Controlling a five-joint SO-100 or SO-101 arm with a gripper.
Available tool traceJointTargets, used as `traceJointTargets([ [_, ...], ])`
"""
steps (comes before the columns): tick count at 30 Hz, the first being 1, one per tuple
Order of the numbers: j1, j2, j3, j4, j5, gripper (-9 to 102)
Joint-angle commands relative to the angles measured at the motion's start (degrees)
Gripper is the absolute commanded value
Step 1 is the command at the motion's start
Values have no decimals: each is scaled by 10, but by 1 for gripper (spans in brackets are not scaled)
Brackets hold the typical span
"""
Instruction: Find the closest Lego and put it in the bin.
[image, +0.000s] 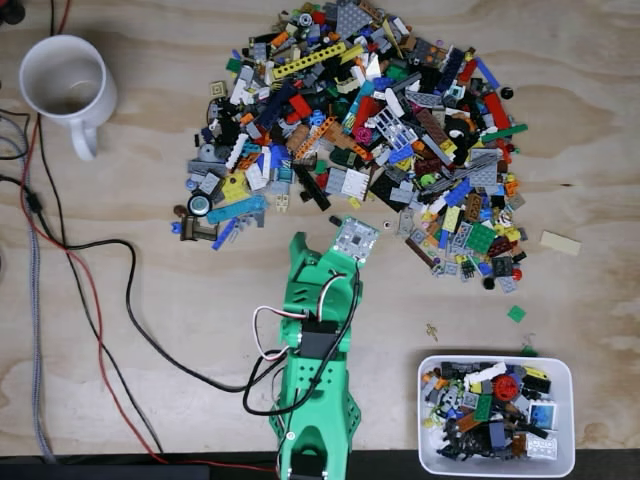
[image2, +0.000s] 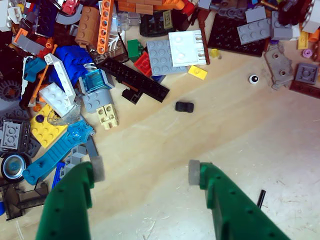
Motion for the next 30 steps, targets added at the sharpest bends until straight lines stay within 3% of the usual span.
traceJointTargets([
  [1,11,7,-2,1,-24,22],
  [18,3,-11,-14,16,-12,22],
  [20,-16,-106,-74,51,74,22],
  [25,-74,-386,-232,66,475,21],
  [30,-72,-555,-294,4,653,22],
])
